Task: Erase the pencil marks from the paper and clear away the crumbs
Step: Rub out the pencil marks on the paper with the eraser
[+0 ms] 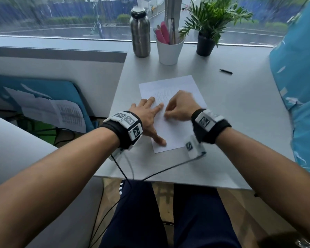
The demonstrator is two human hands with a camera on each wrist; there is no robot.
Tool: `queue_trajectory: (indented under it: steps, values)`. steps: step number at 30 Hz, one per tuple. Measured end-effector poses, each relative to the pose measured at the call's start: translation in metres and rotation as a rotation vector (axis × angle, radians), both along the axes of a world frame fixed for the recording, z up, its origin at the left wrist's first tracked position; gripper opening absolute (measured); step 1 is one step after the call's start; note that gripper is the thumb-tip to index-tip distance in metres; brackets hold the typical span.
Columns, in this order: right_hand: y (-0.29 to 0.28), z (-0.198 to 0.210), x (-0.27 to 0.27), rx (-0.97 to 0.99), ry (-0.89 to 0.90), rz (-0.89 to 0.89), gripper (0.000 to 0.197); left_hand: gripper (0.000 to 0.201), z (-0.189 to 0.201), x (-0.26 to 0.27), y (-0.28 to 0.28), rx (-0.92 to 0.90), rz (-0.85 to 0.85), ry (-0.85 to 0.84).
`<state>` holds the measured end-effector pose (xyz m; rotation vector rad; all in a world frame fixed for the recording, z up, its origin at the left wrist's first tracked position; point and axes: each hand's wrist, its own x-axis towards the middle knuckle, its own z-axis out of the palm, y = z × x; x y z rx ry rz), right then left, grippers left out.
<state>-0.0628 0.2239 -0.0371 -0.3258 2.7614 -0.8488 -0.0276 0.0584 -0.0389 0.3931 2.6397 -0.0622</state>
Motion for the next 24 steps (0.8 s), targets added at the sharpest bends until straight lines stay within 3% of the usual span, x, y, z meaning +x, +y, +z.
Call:
queue_trajectory:
  steps: [2,5,9,13,16,20,24]
  values:
    - [-0.001,0.001,0.005,0.029,-0.016,0.068,0.015,0.149,0.000,-0.001,0.002,-0.005,-0.010,0.004]
    - [0.011,0.007,-0.008,0.003,0.013,-0.095,0.018,0.145,0.004,0.000,0.006,-0.031,-0.029,0.032]
    - [-0.004,0.006,0.007,0.063,-0.020,0.094,0.016,0.145,0.006,0.001,0.007,-0.056,-0.048,0.056]
    - [0.006,0.005,-0.005,0.015,0.016,-0.064,0.017,0.144,0.010,0.002,0.007,-0.088,-0.050,0.038]
    - [-0.003,0.004,0.007,0.047,-0.007,0.073,0.014,0.137,0.012,-0.001,0.012,-0.114,-0.069,0.041]
    - [0.010,0.004,-0.005,0.002,0.032,-0.083,0.013,0.144,0.013,-0.003,0.016,-0.153,-0.054,0.028]
    - [0.000,0.005,0.010,0.057,-0.005,0.093,0.012,0.139,0.012,-0.003,0.016,-0.138,-0.055,0.042]
